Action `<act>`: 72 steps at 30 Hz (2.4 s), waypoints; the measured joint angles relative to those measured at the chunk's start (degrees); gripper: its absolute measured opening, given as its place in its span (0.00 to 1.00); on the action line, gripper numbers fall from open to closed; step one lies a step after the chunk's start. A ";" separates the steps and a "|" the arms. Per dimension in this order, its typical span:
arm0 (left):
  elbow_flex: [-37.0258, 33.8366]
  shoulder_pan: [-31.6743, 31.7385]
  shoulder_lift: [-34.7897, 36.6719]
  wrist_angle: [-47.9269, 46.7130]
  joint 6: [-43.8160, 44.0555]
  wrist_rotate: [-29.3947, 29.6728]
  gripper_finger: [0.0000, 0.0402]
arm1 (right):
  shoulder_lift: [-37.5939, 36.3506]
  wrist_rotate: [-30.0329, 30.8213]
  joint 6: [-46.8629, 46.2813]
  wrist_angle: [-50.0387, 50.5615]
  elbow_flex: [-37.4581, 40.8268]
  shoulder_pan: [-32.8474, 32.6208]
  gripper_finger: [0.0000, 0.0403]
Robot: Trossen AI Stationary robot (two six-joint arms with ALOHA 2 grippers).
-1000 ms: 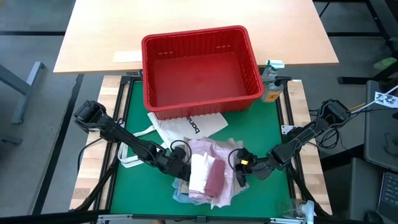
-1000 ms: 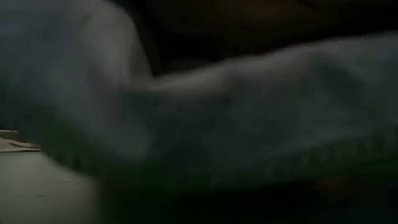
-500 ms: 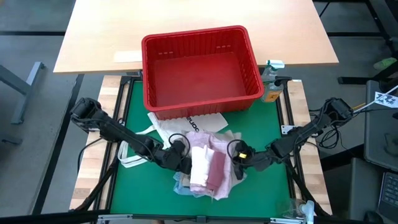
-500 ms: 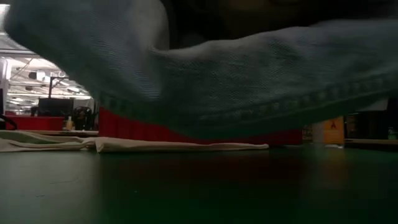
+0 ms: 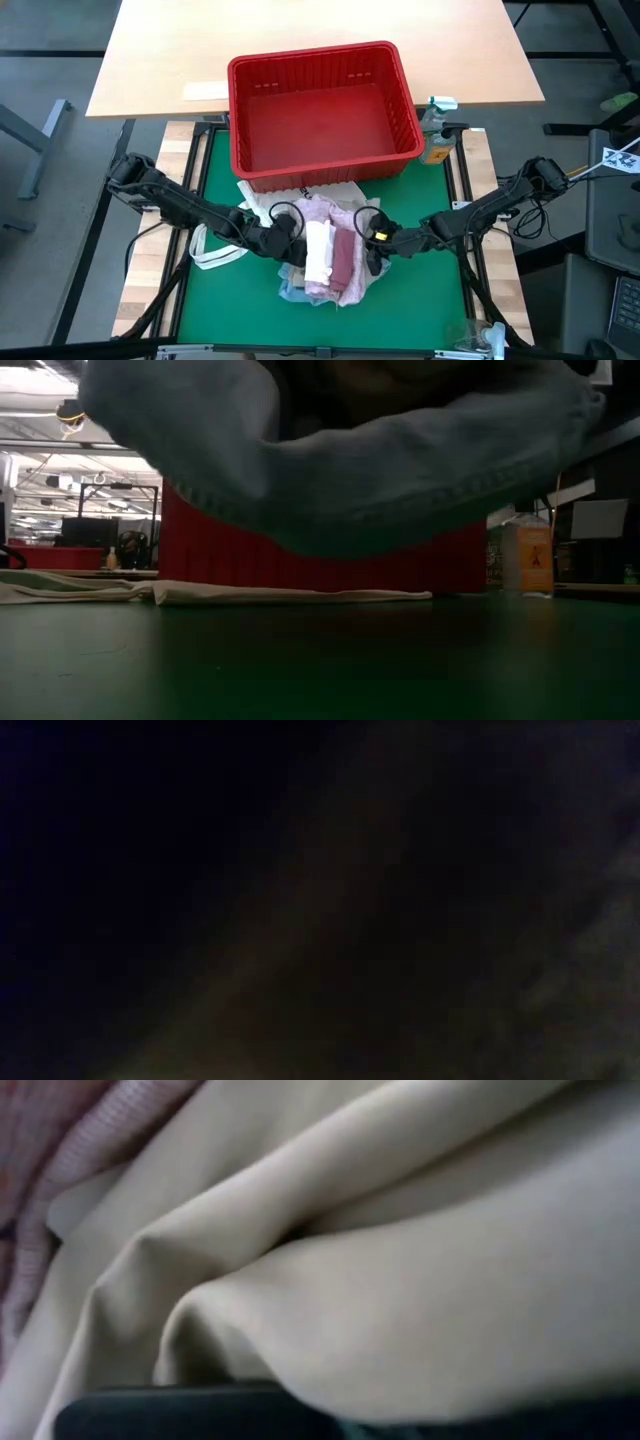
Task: Fold laundry
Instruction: Put the stacked clothes into the red bin
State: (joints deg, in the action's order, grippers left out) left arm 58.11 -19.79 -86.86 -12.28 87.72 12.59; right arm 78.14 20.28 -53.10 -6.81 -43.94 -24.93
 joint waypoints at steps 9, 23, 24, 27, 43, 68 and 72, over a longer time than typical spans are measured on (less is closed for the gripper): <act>0.00 0.40 4.20 -1.75 0.48 2.83 0.00 | -2.18 -2.91 3.24 6.60 -4.72 4.17 0.09; 0.00 5.18 8.77 -3.44 0.48 4.61 0.00 | -3.25 -6.45 10.21 17.28 -13.74 11.36 0.09; 0.00 5.53 8.78 -3.43 0.46 4.66 0.00 | -3.25 -6.61 10.57 18.26 -14.44 11.94 0.09; 0.00 6.78 8.78 -3.32 0.22 4.69 0.00 | -3.18 -6.98 11.75 21.56 -16.63 13.66 0.09; 4.33 10.79 11.71 -8.03 -1.66 4.68 0.00 | -3.16 -12.19 14.11 25.73 -23.21 20.31 0.09; 16.71 18.51 12.12 -15.85 -5.88 6.10 0.00 | -3.16 -9.42 17.65 31.24 -34.67 25.22 0.09; 16.74 20.59 12.08 -15.82 -5.57 6.02 0.00 | -3.09 -10.99 17.65 31.11 -34.67 28.03 0.09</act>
State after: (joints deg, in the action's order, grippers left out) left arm 74.85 0.80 -74.78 -28.10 82.15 18.61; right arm 75.05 9.29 -35.44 24.29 -78.61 3.10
